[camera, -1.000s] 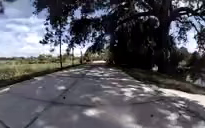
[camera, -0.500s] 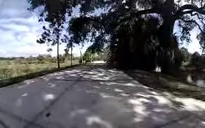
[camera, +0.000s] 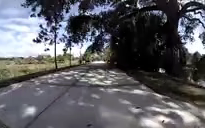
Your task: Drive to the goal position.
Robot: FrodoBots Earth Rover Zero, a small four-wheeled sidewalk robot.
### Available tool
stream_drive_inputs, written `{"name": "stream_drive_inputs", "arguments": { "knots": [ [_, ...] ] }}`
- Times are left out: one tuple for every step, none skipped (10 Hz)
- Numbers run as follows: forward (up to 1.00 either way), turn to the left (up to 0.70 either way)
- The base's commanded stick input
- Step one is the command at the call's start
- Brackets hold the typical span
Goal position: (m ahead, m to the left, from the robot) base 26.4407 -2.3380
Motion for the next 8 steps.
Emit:
{"name": "stream_drive_inputs", "arguments": {
  "knots": [
    [0.85,0.0],
    [0.85,0.0],
    [0.85,0.0],
    [0.85,0.0],
    [0.85,0.0],
    [0.85,0.0],
    [0.85,0.0],
    [0.85,0.0]
  ]
}}
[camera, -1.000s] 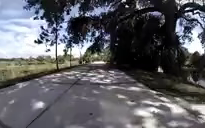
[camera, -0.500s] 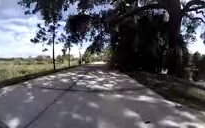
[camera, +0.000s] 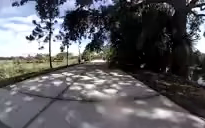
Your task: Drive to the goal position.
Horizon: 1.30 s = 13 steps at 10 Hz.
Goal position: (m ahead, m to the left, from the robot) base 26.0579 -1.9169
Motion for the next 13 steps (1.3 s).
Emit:
{"name": "stream_drive_inputs", "arguments": {
  "knots": [
    [0.85,0.0],
    [0.85,0.0],
    [0.85,0.0],
    [0.85,0.0],
    [0.85,0.0],
    [0.85,0.0],
    [0.85,0.0],
    [0.85,0.0],
    [0.85,0.0],
    [0.85,0.0],
    [0.85,0.0],
    [0.85,0.0],
    [0.85,0.0]
  ]
}}
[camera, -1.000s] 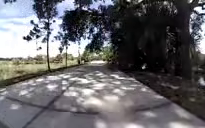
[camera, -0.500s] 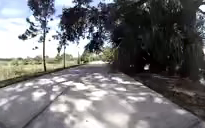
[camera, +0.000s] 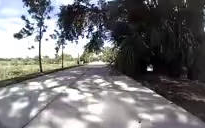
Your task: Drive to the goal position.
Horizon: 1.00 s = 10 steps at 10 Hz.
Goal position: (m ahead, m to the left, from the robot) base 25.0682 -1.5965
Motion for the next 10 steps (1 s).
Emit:
{"name": "stream_drive_inputs", "arguments": {
  "knots": [
    [0.85,0.0],
    [0.85,0.0],
    [0.85,0.0],
    [0.85,0.0],
    [0.85,0.0],
    [0.85,0.0],
    [0.85,0.0],
    [0.85,0.0],
    [0.85,0.0],
    [0.85,0.02]
  ]
}}
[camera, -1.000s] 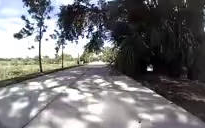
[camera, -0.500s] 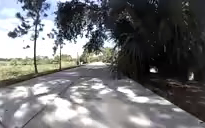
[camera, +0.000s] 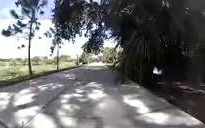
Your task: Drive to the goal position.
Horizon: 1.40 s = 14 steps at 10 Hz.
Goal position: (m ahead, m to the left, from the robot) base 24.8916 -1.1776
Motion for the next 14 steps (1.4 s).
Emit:
{"name": "stream_drive_inputs", "arguments": {
  "knots": [
    [0.85,0.31],
    [0.85,0.34],
    [0.85,0.01],
    [0.85,0.0],
    [0.85,0.0],
    [0.85,0.0],
    [0.85,0.0],
    [0.85,0.0],
    [0.85,0.0],
    [0.85,0.0],
    [0.85,0.0],
    [0.85,0.0],
    [0.85,0.0],
    [0.85,0.0]
  ]
}}
